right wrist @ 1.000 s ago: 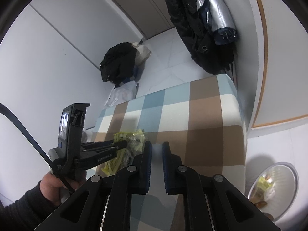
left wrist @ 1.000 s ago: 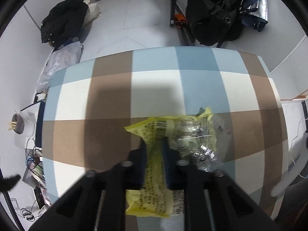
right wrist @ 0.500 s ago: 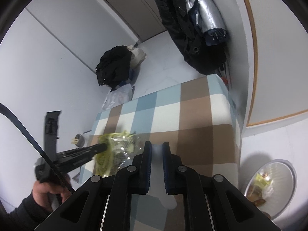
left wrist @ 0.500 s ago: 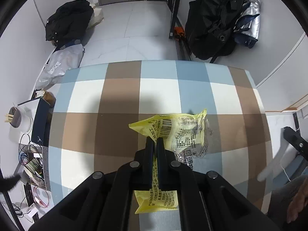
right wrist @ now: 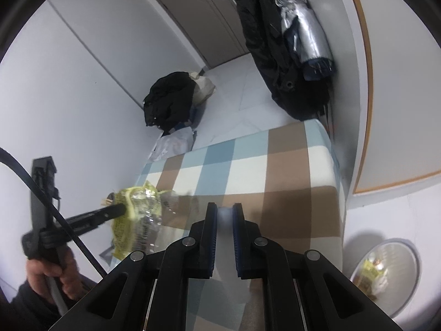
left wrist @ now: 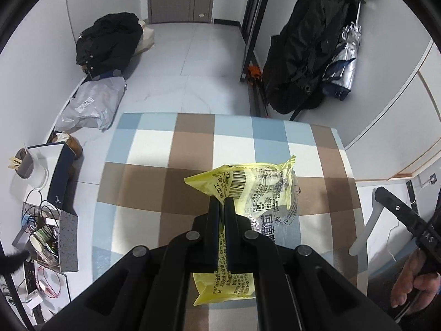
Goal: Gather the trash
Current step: 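Carry the yellow wrapper and white foam stick with both tools over the bin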
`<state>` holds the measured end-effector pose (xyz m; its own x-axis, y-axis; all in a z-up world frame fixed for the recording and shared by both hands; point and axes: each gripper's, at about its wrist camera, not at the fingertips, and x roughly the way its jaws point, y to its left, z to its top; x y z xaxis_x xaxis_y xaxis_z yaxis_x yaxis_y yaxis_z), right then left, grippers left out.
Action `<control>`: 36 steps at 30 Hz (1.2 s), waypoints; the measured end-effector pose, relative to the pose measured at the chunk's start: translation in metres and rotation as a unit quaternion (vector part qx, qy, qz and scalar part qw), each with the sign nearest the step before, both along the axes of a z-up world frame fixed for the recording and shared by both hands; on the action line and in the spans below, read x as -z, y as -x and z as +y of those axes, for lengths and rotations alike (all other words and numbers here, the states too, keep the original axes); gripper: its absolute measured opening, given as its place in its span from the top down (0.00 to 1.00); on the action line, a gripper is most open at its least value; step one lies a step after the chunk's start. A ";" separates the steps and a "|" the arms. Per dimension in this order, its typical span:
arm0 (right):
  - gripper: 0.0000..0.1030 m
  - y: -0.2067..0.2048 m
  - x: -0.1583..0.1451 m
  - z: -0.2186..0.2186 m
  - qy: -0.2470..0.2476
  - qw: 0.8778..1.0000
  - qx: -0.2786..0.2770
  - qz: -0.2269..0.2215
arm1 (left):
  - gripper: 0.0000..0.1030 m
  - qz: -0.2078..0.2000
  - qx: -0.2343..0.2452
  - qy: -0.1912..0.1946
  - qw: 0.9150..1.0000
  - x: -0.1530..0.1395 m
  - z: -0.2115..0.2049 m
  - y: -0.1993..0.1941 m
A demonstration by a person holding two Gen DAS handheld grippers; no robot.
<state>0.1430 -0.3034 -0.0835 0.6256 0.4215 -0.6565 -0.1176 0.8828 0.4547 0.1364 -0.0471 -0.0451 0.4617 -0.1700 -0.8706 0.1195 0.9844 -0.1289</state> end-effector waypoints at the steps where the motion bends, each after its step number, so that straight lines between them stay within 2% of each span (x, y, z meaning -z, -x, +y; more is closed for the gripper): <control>1: 0.90 0.001 -0.002 0.001 0.002 1.000 0.000 -0.002 | 1.00 -0.002 -0.002 0.003 1.000 -0.002 0.001 0.002; 6: 0.90 0.008 -0.013 0.008 0.012 1.000 -0.001 -0.011 | 1.00 -0.025 0.000 0.018 1.000 -0.016 0.007 0.013; 14: 0.90 0.022 -0.030 0.020 0.018 0.999 -0.002 -0.033 | 1.00 -0.059 0.020 0.019 0.998 -0.037 0.010 0.024; 22: 0.90 0.035 -0.062 0.018 0.019 0.997 0.005 -0.068 | 1.00 -0.086 0.043 0.040 0.995 -0.059 0.001 0.035; 30: 0.90 0.056 -0.104 -0.016 0.025 0.992 0.034 -0.117 | 1.00 -0.110 0.079 0.050 0.989 -0.084 -0.033 0.039; 36: 0.90 0.079 -0.133 -0.061 0.037 0.986 0.075 -0.147 | 1.00 -0.127 0.109 0.066 0.984 -0.104 -0.069 0.041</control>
<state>0.0645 -0.3648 0.0492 0.8452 0.2670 -0.4630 -0.0999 0.9299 0.3539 0.0959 -0.1164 0.0589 0.6010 -0.3927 -0.6961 0.3701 0.9087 -0.1931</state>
